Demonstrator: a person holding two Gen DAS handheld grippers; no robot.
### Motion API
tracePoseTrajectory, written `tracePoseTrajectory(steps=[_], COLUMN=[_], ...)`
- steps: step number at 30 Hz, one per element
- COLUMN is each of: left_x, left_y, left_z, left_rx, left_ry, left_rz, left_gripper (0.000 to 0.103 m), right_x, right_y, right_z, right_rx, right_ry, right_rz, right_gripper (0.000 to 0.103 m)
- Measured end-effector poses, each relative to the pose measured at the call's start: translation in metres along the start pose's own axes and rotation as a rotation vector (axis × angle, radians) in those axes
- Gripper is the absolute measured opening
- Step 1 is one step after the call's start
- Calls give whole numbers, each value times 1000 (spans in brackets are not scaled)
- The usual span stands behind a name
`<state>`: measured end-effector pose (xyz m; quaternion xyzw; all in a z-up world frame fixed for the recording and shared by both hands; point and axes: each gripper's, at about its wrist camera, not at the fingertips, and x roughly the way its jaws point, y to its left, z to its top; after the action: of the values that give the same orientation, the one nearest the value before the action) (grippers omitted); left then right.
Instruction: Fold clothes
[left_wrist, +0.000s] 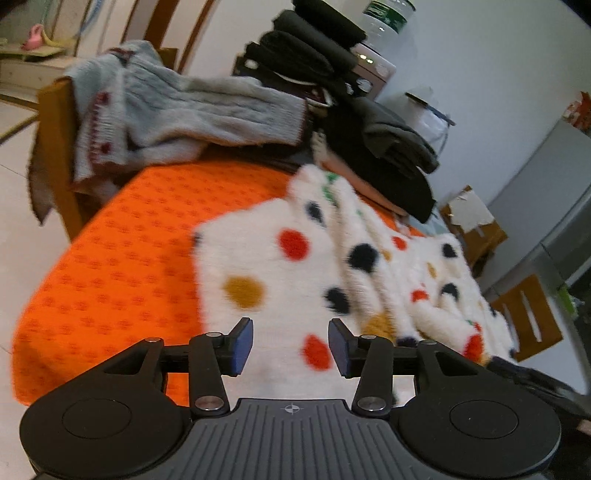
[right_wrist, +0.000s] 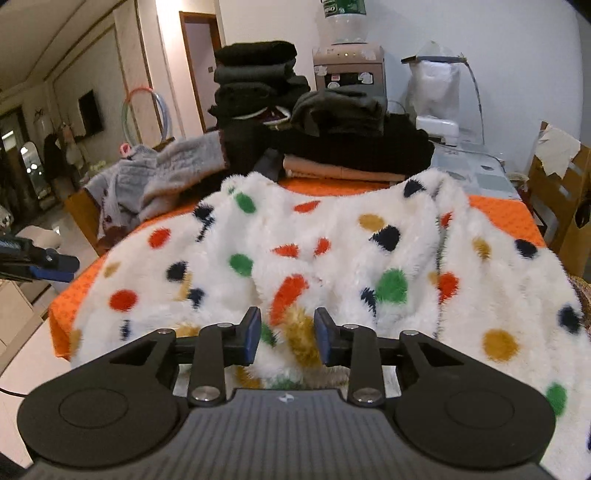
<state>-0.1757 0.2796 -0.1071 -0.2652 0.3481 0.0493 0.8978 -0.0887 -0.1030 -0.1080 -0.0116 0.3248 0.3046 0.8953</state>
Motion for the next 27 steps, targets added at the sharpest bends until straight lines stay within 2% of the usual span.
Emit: tracePoseTrajectory(steps=[4,10,14,18,22,27], left_x=[-10,-16,-9,9,36,83], left_y=[18,39,49,55,67,84], left_z=[5,17,30,47,67,99], left_rx=[-15,-64,-90,-52,-10,59], left_ry=[-33,-65,-50,-25,27,153], left_rz=[40,78,76,36,-48,-180], left_gripper=[56,60,61,65,67,68], right_x=[-25,-50,-61,-70,-73,-64], right_y=[4,11,17,29,46,80], right_z=[-1,-14,-17,-21,-26,-46], right_rx=[8,30,39,23,46,173], right_ry=[-6,-6,-13,-35,-54,-90], right_rz=[21,68,84,58,-13,-111], right_gripper=[51,53,54,58,59,60])
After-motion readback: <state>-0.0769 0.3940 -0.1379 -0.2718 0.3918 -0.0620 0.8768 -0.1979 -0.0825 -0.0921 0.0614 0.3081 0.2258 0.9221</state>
